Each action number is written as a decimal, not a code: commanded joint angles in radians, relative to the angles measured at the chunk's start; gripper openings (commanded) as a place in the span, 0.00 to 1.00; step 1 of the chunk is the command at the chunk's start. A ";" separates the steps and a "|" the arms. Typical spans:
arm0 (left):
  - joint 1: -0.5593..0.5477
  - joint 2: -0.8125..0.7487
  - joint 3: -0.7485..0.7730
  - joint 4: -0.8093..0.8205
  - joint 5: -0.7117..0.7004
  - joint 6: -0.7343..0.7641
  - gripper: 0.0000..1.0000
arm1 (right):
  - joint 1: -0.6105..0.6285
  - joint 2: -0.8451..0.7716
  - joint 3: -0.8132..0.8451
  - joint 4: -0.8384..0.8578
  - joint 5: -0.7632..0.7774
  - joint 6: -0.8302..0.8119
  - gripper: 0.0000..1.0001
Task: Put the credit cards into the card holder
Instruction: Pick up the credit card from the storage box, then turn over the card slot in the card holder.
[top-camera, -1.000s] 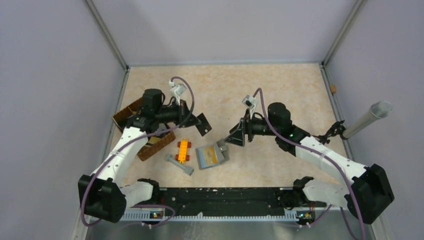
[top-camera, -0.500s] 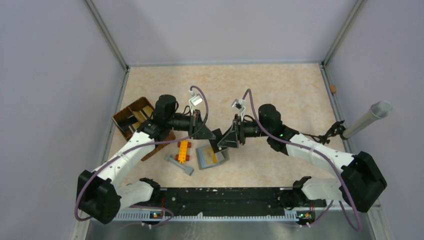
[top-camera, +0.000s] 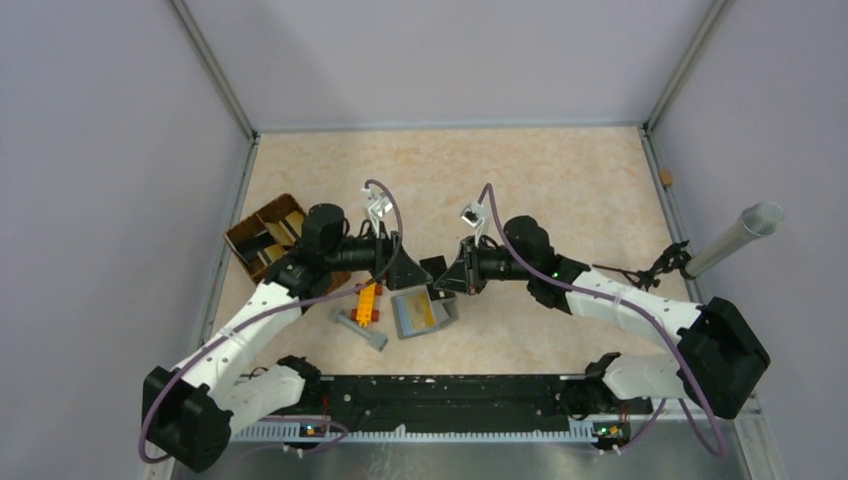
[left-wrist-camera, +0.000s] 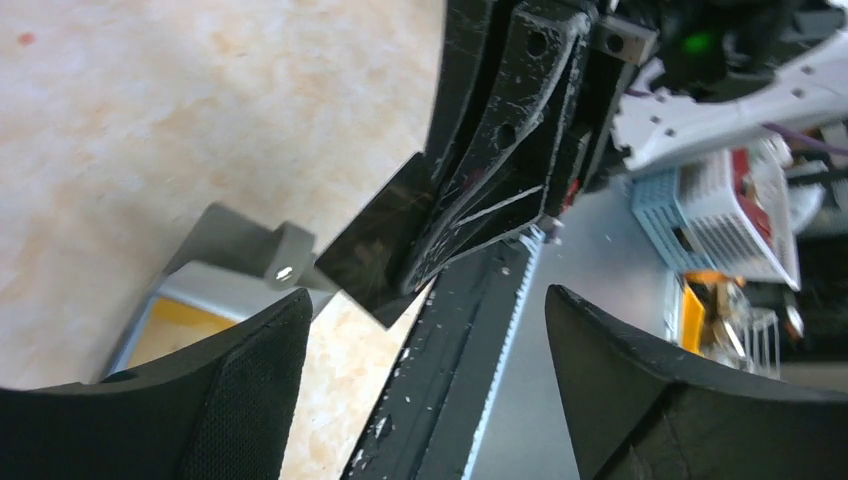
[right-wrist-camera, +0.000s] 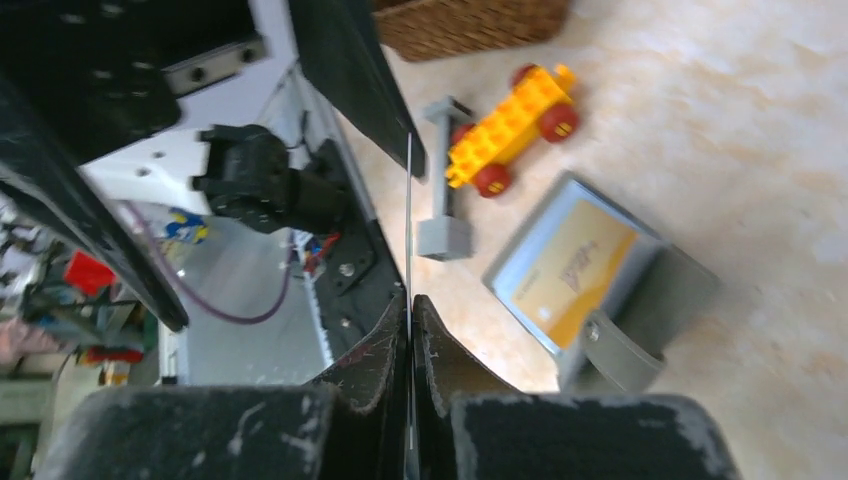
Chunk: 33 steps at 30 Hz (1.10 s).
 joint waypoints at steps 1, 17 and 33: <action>-0.001 -0.116 -0.081 -0.051 -0.300 -0.034 0.89 | 0.046 -0.011 -0.013 -0.138 0.238 -0.014 0.00; -0.003 -0.207 -0.330 -0.022 -0.562 -0.427 0.88 | 0.140 0.265 0.113 -0.236 0.475 -0.030 0.00; -0.108 -0.014 -0.352 0.040 -0.596 -0.529 0.78 | 0.125 0.394 0.042 -0.299 0.565 0.032 0.00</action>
